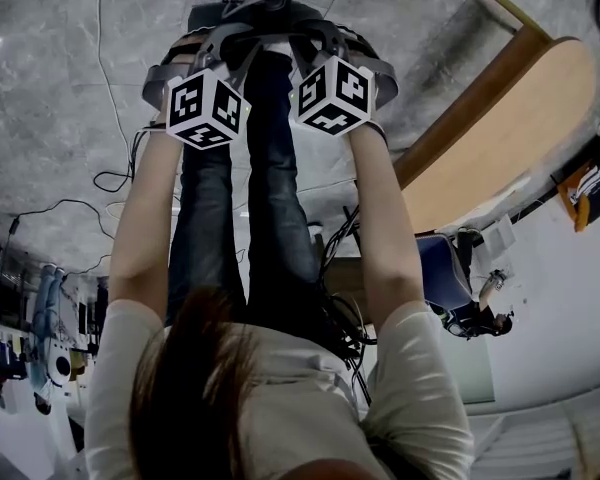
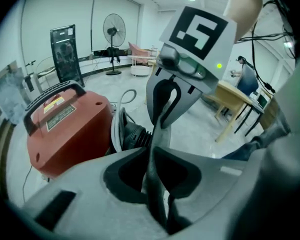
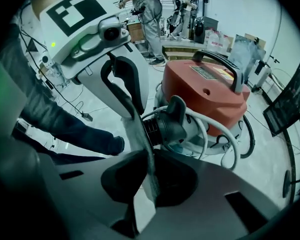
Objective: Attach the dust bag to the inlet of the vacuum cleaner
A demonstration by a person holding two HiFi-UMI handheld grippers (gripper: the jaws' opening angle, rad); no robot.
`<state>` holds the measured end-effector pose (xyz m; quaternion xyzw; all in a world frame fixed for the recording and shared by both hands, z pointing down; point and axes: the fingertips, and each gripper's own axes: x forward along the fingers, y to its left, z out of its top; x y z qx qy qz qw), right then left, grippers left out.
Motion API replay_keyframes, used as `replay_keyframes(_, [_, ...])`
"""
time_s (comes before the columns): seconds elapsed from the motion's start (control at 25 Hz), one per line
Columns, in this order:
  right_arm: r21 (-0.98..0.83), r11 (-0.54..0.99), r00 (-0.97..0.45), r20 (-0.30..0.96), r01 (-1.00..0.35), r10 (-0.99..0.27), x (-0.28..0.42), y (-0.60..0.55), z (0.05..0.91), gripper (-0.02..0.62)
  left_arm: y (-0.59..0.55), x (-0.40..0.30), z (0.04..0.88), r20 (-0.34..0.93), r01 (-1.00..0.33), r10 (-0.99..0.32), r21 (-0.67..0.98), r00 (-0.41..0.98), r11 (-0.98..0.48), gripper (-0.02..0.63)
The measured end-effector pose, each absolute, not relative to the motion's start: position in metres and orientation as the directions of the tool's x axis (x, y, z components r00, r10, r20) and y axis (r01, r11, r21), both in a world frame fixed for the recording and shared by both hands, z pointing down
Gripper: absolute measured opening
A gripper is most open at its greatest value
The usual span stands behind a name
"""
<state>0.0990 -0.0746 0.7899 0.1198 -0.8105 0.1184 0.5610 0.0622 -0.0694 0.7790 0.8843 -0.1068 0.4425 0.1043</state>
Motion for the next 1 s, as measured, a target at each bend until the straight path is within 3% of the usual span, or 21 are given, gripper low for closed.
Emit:
replay_keyframes(0.24, [-0.046, 0.945, -0.342, 0.937, -0.323, -0.071, 0.1, -0.078, 0.788, 0.04, -0.07, 0.063, 0.779, 0.806, -0.342, -0.122, 0.104, 0.579, -0.934, 0.055])
replay_keyframes(0.6, [-0.093, 0.863, -0.374, 0.92, -0.497, -0.116, 0.106, -0.072, 0.79, 0.04, -0.081, 0.072, 0.781, 0.839, -0.101, -0.023, 0.038, 0.544, -0.994, 0.072])
replay_keyframes(0.84, [-0.033, 0.926, -0.344, 0.933, -0.376, -0.106, 0.105, -0.085, 0.785, 0.046, -0.078, 0.068, 0.776, 0.806, -0.319, -0.106, 0.107, 0.582, -0.942, 0.064])
replay_keyframes(1.0, [-0.021, 0.937, -0.334, 0.937, -0.35, -0.104, 0.104, -0.088, 0.784, 0.046, -0.075, 0.067, 0.777, 0.806, -0.345, -0.113, 0.118, 0.581, -0.931, 0.058])
